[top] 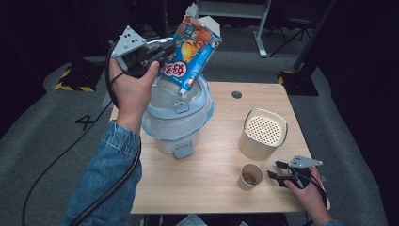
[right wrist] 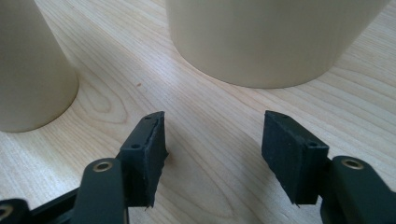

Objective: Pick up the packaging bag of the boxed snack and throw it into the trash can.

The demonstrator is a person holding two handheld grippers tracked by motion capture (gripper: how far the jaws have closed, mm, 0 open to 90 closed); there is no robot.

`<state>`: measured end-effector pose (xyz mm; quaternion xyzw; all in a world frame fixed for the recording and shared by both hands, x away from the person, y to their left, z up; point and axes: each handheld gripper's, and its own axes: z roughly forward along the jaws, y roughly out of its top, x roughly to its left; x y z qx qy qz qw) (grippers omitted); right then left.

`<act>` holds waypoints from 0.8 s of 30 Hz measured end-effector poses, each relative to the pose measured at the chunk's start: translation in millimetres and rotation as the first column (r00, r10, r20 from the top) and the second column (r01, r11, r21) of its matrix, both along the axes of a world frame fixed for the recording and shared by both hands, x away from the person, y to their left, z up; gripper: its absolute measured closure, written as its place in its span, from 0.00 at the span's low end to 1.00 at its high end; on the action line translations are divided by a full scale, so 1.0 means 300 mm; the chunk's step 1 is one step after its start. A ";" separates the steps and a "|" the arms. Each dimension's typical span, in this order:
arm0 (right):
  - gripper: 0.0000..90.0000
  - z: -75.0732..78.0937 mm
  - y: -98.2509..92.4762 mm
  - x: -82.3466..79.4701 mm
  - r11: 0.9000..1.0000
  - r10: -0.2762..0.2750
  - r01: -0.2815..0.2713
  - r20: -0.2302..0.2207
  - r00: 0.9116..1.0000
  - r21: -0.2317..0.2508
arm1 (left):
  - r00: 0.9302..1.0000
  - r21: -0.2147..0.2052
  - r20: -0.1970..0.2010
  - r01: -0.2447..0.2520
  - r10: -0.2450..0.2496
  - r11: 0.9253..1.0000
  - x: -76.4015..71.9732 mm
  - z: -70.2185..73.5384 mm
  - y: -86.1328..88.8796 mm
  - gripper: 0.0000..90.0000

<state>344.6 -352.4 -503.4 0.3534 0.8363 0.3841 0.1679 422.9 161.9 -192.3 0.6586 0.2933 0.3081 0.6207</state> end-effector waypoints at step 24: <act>0.45 0.000 0.000 0.000 1.000 0.000 0.000 0.000 1.000 0.000 | 0.996 -0.023 -0.072 -0.054 0.052 0.998 0.120 -0.148 0.000 0.99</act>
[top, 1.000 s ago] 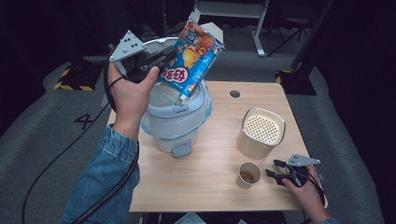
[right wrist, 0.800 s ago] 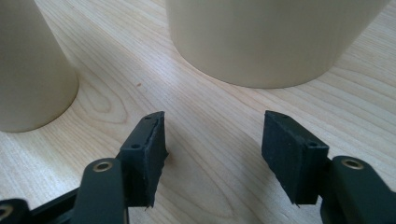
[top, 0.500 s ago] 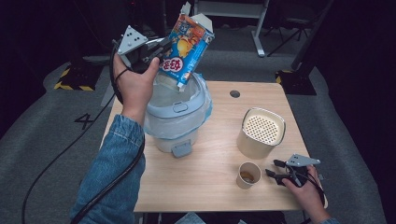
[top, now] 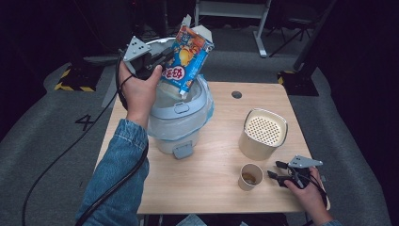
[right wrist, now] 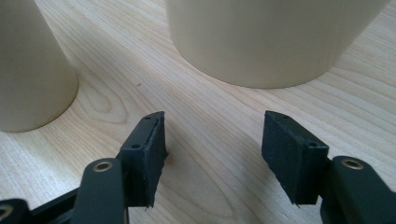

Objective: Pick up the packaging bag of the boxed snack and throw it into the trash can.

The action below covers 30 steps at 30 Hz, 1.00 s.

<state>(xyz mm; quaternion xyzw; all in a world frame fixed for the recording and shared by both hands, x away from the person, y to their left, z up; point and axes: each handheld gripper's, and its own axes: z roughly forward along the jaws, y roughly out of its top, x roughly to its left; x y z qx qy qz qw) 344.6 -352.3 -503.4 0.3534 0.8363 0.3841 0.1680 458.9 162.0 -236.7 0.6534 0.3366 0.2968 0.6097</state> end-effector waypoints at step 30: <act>0.45 0.000 0.000 0.000 1.000 0.000 0.000 -0.001 1.000 0.000 | 0.993 0.088 -0.086 0.090 -0.082 0.992 -0.123 0.016 0.005 0.50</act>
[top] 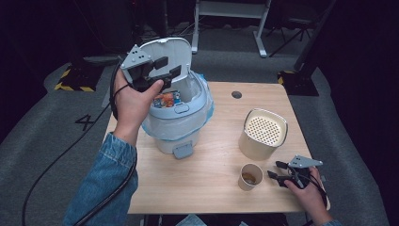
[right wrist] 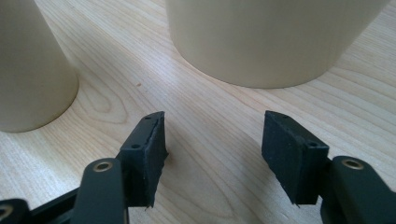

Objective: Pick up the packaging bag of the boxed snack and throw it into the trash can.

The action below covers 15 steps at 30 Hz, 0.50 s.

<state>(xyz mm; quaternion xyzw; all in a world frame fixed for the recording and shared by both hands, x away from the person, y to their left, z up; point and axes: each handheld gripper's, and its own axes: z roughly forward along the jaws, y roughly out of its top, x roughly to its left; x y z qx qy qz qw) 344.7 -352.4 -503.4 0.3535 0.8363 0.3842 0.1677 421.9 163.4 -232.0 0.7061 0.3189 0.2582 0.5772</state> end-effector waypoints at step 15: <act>0.44 0.000 0.000 0.000 1.000 0.002 -0.002 -0.002 1.000 0.001 | 0.992 0.110 -0.072 0.107 -0.100 0.988 -0.176 -0.058 0.053 0.47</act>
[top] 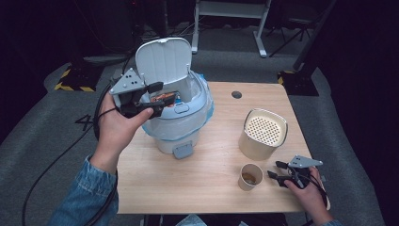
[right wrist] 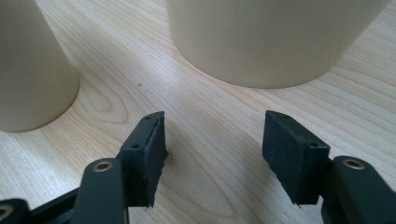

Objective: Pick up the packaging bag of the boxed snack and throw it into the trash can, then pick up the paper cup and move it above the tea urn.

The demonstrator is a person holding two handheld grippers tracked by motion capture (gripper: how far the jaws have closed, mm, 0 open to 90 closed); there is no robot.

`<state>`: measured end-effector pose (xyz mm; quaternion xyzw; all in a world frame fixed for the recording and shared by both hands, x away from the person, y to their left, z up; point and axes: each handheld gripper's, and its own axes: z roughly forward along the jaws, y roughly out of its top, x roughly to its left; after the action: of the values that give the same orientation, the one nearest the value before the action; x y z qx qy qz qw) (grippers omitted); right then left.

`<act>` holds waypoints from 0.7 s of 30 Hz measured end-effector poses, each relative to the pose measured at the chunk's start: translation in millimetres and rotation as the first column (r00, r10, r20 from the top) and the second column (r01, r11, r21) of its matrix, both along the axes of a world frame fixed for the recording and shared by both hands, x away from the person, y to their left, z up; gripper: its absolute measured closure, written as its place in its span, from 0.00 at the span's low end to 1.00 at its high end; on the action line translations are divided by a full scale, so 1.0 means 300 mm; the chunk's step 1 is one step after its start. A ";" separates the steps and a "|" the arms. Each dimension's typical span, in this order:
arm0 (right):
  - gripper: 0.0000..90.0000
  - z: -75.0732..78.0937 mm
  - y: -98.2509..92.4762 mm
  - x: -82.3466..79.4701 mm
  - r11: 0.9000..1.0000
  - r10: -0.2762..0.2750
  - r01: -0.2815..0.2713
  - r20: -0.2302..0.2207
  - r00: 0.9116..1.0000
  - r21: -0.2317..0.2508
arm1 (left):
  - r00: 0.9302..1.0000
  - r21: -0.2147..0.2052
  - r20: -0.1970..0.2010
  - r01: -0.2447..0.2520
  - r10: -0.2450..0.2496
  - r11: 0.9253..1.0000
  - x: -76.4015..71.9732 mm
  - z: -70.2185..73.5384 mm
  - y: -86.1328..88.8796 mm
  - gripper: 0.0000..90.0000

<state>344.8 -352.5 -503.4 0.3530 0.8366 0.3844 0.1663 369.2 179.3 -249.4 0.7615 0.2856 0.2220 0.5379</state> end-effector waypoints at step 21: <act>0.27 -0.001 0.009 -0.021 1.000 0.012 -0.012 -0.013 1.000 -0.017 | 0.994 -0.003 -0.085 0.063 -0.063 0.998 -0.160 -0.259 0.096 0.45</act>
<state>338.6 -349.8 -503.5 0.3492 0.8430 0.3758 0.1618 321.0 208.1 -327.2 0.7788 0.2841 0.1721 0.5321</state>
